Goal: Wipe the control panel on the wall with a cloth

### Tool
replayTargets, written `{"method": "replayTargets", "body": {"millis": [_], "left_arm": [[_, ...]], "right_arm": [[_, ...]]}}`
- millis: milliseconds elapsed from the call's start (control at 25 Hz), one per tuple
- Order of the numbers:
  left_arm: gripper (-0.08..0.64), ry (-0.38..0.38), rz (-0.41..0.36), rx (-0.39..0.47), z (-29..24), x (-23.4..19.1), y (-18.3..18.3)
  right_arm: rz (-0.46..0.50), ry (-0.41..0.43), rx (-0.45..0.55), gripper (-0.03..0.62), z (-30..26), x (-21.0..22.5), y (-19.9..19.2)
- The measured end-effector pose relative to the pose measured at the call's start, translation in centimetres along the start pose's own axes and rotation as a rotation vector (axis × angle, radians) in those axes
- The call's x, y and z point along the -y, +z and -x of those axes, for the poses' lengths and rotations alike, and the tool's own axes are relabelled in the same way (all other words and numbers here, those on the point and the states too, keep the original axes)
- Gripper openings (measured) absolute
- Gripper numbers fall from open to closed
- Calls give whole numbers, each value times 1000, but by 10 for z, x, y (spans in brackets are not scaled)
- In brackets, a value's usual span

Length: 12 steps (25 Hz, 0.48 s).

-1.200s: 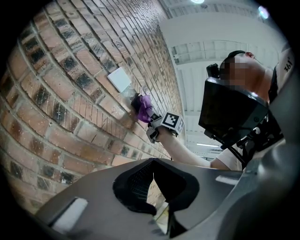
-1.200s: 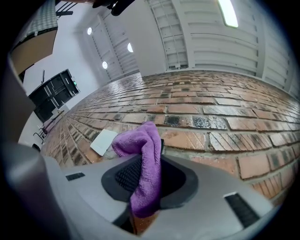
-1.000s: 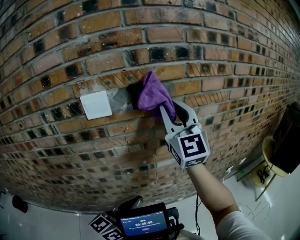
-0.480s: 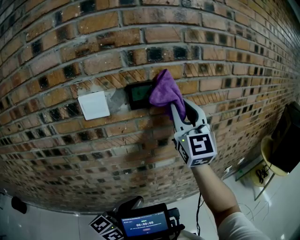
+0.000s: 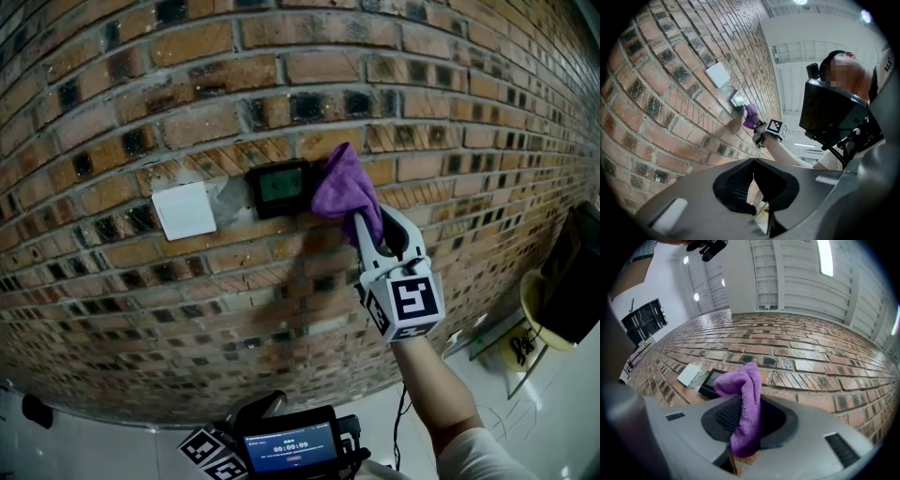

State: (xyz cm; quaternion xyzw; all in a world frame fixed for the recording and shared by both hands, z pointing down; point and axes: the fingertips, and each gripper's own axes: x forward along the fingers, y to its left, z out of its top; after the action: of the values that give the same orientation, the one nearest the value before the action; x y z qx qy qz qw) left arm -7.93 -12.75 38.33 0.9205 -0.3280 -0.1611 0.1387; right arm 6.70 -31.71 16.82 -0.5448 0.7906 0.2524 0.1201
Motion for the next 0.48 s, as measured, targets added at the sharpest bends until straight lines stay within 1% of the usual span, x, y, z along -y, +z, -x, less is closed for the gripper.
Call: {"method": "replayTargets", "body": {"millis": [480], "left_arm": [[-12, 4, -1, -1, -2, -1, 0]], "right_arm": [[-14, -19, 17, 106, 20, 9, 7]]}}
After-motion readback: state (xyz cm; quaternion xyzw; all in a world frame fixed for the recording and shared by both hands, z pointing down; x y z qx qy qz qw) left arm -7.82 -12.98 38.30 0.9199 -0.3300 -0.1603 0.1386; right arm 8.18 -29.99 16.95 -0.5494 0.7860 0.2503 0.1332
